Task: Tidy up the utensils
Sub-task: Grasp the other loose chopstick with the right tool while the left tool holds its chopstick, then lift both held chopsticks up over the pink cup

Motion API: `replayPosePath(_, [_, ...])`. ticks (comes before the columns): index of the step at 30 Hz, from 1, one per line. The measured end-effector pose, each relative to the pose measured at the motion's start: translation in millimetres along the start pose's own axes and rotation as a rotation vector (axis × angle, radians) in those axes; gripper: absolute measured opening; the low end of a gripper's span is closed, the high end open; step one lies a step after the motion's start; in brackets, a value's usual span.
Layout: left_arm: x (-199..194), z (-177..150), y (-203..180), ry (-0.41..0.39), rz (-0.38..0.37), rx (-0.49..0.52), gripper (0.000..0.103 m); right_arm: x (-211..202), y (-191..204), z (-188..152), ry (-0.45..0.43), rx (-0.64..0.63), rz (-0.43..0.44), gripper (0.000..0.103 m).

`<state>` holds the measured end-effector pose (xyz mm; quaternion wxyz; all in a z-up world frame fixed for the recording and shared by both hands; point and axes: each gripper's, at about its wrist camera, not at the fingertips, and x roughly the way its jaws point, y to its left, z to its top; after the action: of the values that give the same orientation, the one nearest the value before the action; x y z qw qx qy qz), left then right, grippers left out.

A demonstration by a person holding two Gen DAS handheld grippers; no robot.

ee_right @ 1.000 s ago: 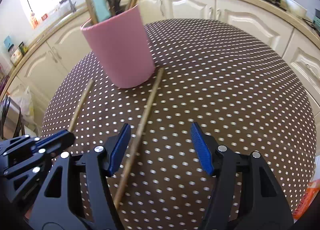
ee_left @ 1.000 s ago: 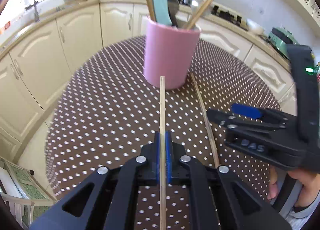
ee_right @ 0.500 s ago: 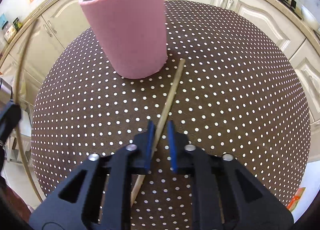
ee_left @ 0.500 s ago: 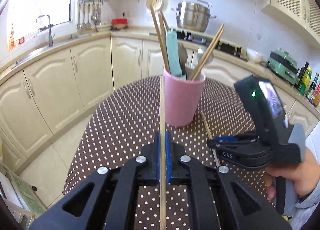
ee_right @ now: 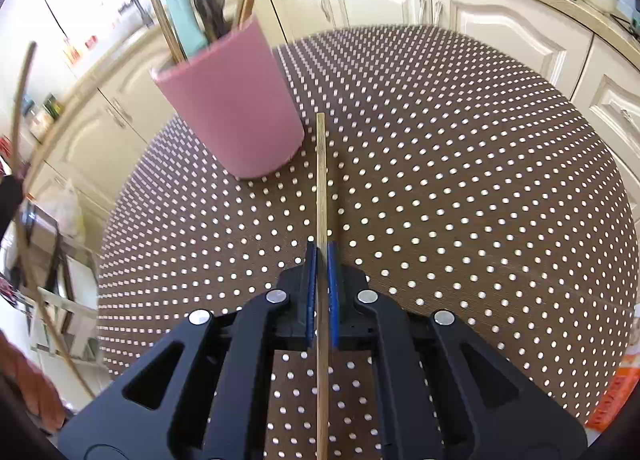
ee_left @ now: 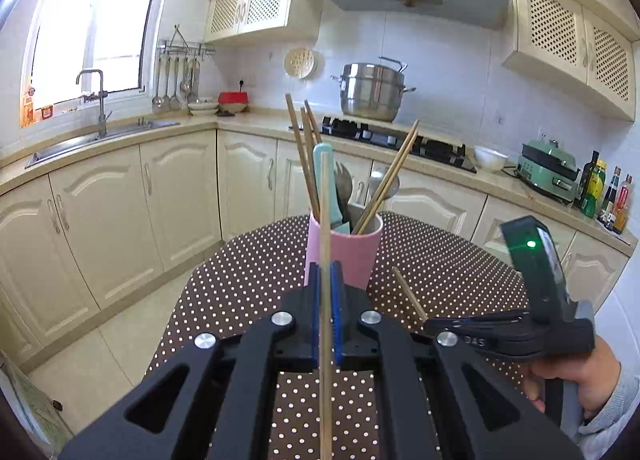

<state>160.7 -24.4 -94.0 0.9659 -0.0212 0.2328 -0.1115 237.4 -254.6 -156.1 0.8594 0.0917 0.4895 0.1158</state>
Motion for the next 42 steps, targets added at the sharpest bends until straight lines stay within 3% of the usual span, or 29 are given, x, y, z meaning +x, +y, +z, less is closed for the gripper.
replayPosePath(5, [-5, 7, -7, -0.055, -0.017, 0.001, 0.005, -43, -16, -8, -0.154, 0.017, 0.066, 0.006])
replayPosePath(12, [-8, 22, -15, -0.149, -0.082, -0.011, 0.005, -113, -3, -13, -0.421, -0.036, 0.095, 0.006])
replayPosePath(19, [-3, 51, -19, -0.26, -0.175, -0.025, 0.005, -156, 11, 1, -0.584, -0.079, 0.159, 0.006])
replayPosePath(31, [38, 94, -7, -0.41, -0.262, -0.12, 0.005, -158, 41, 60, -0.713, -0.121, 0.149, 0.006])
replayPosePath(42, [74, 111, 3, -0.59, -0.191, -0.193, 0.005, -139, 36, 85, -0.732, -0.119, 0.182, 0.006])
